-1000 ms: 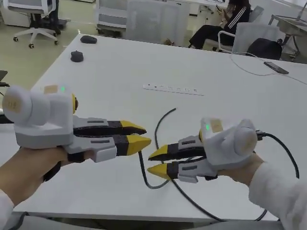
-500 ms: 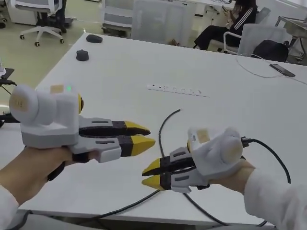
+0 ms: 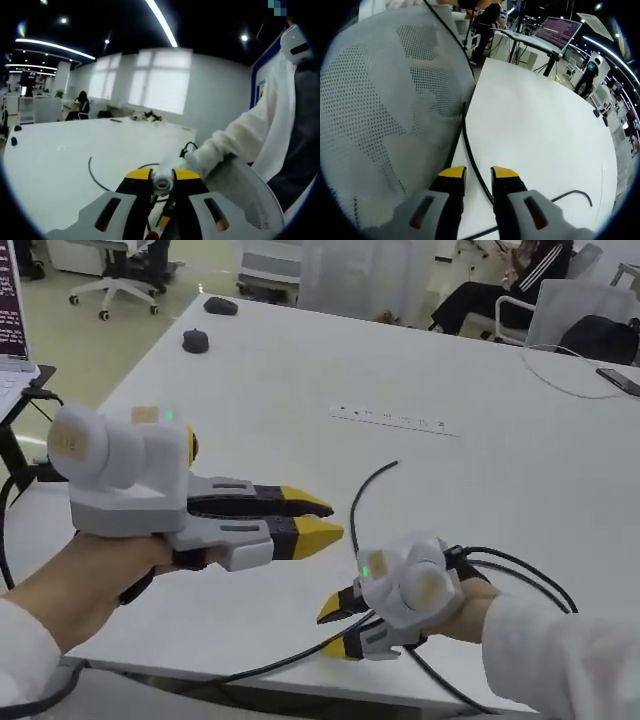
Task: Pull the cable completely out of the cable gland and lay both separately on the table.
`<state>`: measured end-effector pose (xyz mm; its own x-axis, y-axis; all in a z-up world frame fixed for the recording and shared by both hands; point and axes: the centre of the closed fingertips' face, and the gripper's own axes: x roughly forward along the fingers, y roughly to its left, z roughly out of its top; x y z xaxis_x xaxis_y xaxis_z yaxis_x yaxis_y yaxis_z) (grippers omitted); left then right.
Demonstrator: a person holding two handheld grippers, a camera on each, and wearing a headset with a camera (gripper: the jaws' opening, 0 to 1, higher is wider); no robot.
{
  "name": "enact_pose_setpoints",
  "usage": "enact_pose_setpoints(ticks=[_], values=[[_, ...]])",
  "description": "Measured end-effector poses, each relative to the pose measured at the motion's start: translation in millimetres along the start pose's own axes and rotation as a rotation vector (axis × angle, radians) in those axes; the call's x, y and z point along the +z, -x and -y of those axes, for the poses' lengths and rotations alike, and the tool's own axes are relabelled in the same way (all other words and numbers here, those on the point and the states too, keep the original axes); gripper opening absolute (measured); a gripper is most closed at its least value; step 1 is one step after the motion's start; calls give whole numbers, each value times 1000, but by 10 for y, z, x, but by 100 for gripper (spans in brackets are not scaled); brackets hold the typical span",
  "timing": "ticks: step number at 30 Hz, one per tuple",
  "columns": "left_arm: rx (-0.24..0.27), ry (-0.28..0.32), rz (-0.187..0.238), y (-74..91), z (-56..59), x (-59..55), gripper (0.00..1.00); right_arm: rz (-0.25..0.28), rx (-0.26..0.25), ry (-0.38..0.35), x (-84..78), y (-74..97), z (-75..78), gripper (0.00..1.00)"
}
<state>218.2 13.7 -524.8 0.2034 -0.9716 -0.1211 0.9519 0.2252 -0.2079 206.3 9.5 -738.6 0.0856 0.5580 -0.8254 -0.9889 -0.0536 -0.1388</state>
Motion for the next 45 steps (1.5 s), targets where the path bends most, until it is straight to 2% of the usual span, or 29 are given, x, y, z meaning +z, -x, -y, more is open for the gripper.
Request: enact_pose_setpoints(ticks=[2,4,6,7,9,11,13,14,15,16,17,18,19,20,23,25,26,27,28,29,30,32,35,37,39,41,43,44,45], values=[[5,3,1,3,-14,-1,16,-7,5,6,-23,-45,-11,15],[12,9,4,10,-40,0,16,-44,20,33,-107,-98,-33,10],[20,15,6,15,-62,1,17,-71,21,55,-177,-130,-31,0],[22,17,7,17,-71,0,17,-73,22,49,-191,-140,-21,0],[27,24,8,20,-88,-3,17,-42,13,-12,-161,-115,20,0],[30,28,6,17,-100,-11,17,-40,-31,-17,-181,-93,144,0],[30,31,5,13,-104,-17,17,-72,-92,-30,-263,-39,316,0],[31,33,2,10,-108,-24,17,-54,-100,-70,-265,-12,376,0],[31,33,0,8,-112,-29,17,-18,-67,-102,-226,-7,351,0],[31,36,-1,4,-115,-35,17,47,3,-119,-145,-6,263,0],[32,37,-3,3,-119,-39,17,63,51,-114,-118,-1,177,0],[33,38,-4,1,-123,-44,17,39,57,-17,-137,3,131,0],[34,39,-4,0,-126,-46,17,23,68,36,-154,2,91,0],[36,39,-5,-2,-131,-50,17,-6,87,56,-198,-22,20,2],[41,41,-4,-5,-143,-50,17,-22,92,45,-256,-106,-32,15],[44,45,-5,-9,-154,-58,17,-45,87,37,-321,-152,-11,16],[45,48,-5,-11,-156,-61,17,-9,95,10,-274,-133,-15,15],[45,49,-6,-13,-157,-67,17,-33,67,18,-298,-152,48,14],[45,49,-8,-15,-156,-70,17,-19,71,9,-269,-139,49,13],[44,49,-9,-19,-154,-74,17,-52,56,25,-314,-129,88,5],[42,49,-11,-24,-151,-78,17,-55,66,34,-308,-121,90,6],[41,49,-12,-29,-150,-81,17,-52,55,13,-291,-98,132,5],[43,50,-11,-28,-153,-78,17,-15,2,-37,-244,-48,276,5],[47,50,-6,-25,-161,-70,17,4,-46,-83,-225,-3,423,5],[54,52,-1,-19,-177,-61,17,-1,-91,-108,-255,53,582,5],[60,58,7,-8,-191,-49,17,36,-134,-161,-237,120,743,4],[69,62,12,1,-212,-41,17,62,-198,-242,-265,207,944,3],[75,64,12,6,-223,-42,17,57,-246,-296,-326,253,1073,3],[78,65,12,9,-230,-43,17,46,-270,-333,-376,275,1138,3]])
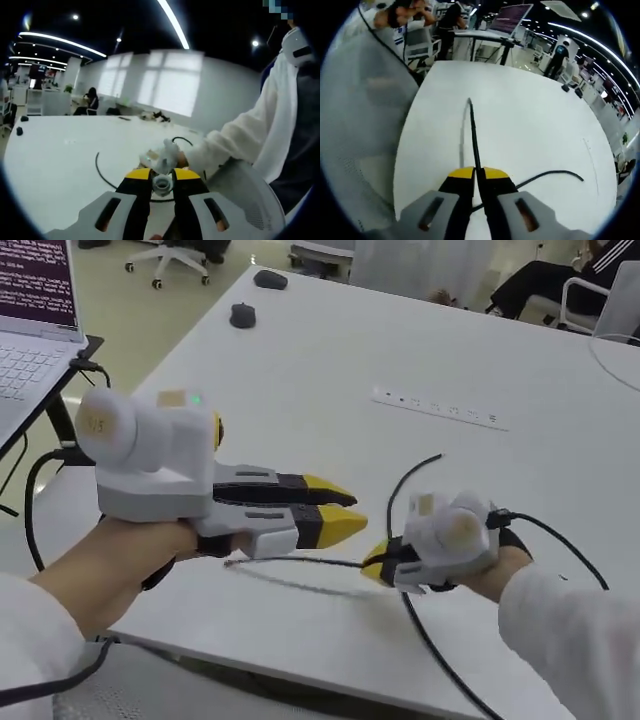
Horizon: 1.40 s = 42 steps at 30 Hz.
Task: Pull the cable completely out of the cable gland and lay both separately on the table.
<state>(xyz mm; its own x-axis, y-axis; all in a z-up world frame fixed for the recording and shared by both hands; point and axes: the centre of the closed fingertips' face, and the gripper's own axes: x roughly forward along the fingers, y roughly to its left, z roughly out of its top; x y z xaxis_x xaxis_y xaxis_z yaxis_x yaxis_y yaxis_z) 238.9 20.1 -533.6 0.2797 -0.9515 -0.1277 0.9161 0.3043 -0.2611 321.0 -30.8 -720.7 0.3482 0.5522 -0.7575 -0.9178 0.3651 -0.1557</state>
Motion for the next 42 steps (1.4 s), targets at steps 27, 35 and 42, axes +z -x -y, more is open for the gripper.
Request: enact_pose_setpoints(ticks=[27,35,42], values=[[109,66,-115,-19,-265,-298,17,20,-30,-184,-86,137,28,23],[135,110,-210,-136,-448,-521,17,233,-108,-324,372,812,-34,34],[143,80,-375,-367,-673,-1040,17,275,-179,-454,445,1149,-204,39]])
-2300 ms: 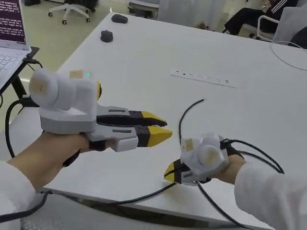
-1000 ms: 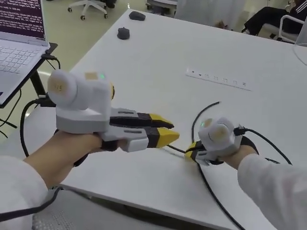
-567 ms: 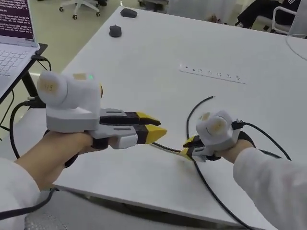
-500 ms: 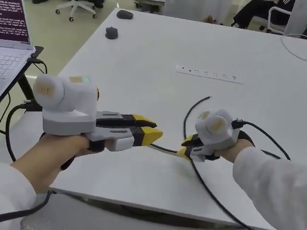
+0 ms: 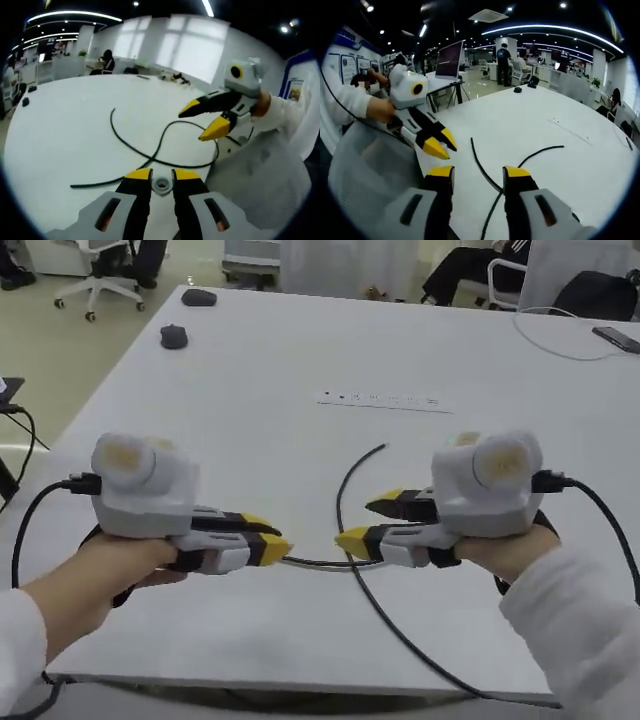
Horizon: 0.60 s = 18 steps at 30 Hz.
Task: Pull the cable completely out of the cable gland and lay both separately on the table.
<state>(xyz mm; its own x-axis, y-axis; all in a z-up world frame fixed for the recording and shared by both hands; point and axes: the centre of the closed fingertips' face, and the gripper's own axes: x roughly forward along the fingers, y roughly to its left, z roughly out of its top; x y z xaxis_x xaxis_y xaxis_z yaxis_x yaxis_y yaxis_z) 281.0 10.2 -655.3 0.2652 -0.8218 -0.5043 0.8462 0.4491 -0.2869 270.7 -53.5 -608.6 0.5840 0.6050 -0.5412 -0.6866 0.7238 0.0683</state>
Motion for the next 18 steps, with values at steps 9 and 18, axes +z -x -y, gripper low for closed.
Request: enact_pose_setpoints(ticks=[9,18], values=[[53,-60,-151,-290,-289,-514,17,-58,-75,41,-212,29,-129,38],[107,19,-185,-276,-468,-786,17,-101,-121,52,-368,-34,-30,37]])
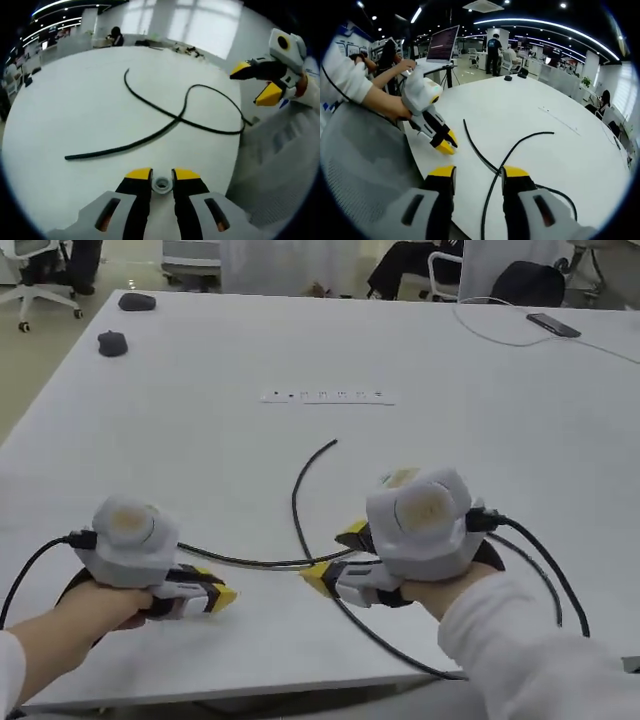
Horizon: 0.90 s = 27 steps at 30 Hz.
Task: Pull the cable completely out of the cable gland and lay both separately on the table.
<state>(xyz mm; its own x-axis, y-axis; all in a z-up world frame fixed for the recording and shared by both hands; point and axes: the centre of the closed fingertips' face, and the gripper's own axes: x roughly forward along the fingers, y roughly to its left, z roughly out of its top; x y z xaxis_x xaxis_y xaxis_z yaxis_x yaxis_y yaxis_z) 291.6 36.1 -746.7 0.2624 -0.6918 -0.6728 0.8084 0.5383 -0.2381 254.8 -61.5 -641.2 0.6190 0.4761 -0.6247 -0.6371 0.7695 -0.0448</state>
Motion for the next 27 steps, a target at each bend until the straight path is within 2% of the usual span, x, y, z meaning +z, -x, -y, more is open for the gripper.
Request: enact_pose_setpoints(ticks=[1,8,11,13,15,17,18,19,20,23,27], values=[[7,-5,-18,-10,-7,-41,17,8,1,-20,6,-2,9,36],[-5,-15,-22,-41,20,-69,18,-10,-3,-30,-57,-3,24,35],[-2,-24,-13,-59,10,-48,21,-12,4,-18,-59,-16,15,36],[6,-42,-18,-53,-9,-35,25,-10,3,-42,-75,-4,43,37],[16,-56,-9,-13,-36,29,27,-14,-6,-66,-99,4,78,38],[16,-41,19,64,-29,168,30,-22,-13,-78,-125,2,105,39],[11,-35,30,79,-17,203,33,-27,-16,-82,-138,3,114,40],[-13,-16,50,127,27,283,38,-32,-19,-87,-150,4,121,41],[-22,-16,50,195,55,327,45,-38,-21,-94,-167,4,130,43],[-8,-39,39,408,86,370,53,-74,-32,-132,-264,7,163,47],[50,-54,32,752,89,365,60,-108,-44,-165,-349,17,201,52]])
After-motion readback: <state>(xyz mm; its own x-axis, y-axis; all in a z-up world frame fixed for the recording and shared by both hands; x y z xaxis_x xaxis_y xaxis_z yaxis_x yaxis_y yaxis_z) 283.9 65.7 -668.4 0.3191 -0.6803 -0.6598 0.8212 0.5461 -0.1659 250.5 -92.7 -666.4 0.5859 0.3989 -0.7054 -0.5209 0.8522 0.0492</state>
